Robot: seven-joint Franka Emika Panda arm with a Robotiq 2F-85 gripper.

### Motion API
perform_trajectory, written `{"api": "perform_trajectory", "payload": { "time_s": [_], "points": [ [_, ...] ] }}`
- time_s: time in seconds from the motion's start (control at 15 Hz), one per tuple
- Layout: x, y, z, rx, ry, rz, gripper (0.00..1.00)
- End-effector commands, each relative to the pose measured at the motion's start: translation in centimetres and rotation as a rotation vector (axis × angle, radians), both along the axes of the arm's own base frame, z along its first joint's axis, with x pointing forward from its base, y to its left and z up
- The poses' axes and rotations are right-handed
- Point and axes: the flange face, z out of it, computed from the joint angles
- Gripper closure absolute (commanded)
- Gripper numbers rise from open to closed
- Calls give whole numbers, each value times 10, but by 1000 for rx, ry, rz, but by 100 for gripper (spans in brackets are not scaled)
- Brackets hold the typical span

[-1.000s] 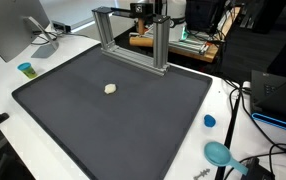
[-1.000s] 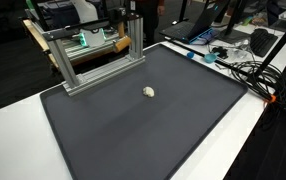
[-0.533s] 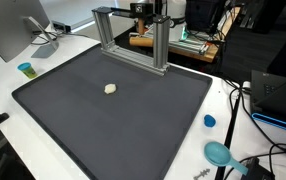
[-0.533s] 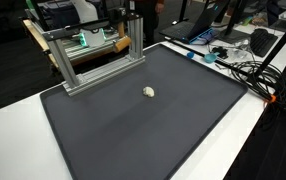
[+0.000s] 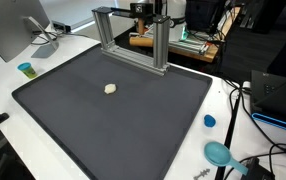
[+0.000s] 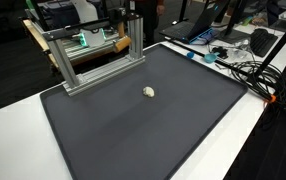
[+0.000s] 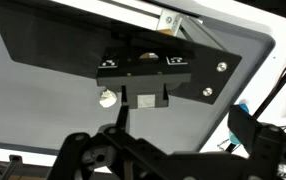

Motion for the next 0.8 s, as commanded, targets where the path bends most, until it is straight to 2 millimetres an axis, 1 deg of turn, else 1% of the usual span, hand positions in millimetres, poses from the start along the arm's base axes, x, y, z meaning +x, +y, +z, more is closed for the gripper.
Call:
{"api": "perform_trajectory", "payload": {
  "time_s": [0.0, 0.2, 0.27, 0.4, 0.47, 0.53, 0.67, 0.73],
  "points": [
    [5, 3, -3, 2, -3, 0, 0],
    [13, 4, -12, 0, 9, -2, 0],
    [12, -3, -7, -8, -17, 5, 0],
    [13, -14, -5, -62, -34, 24, 0],
    [17, -23, -6, -37, -33, 38, 0],
    [14, -8, -8, -32, -12, 12, 0],
    [15, -18, -8, -27, -16, 22, 0],
    [17, -15, -11, -24, -19, 50, 0]
  ]
}}
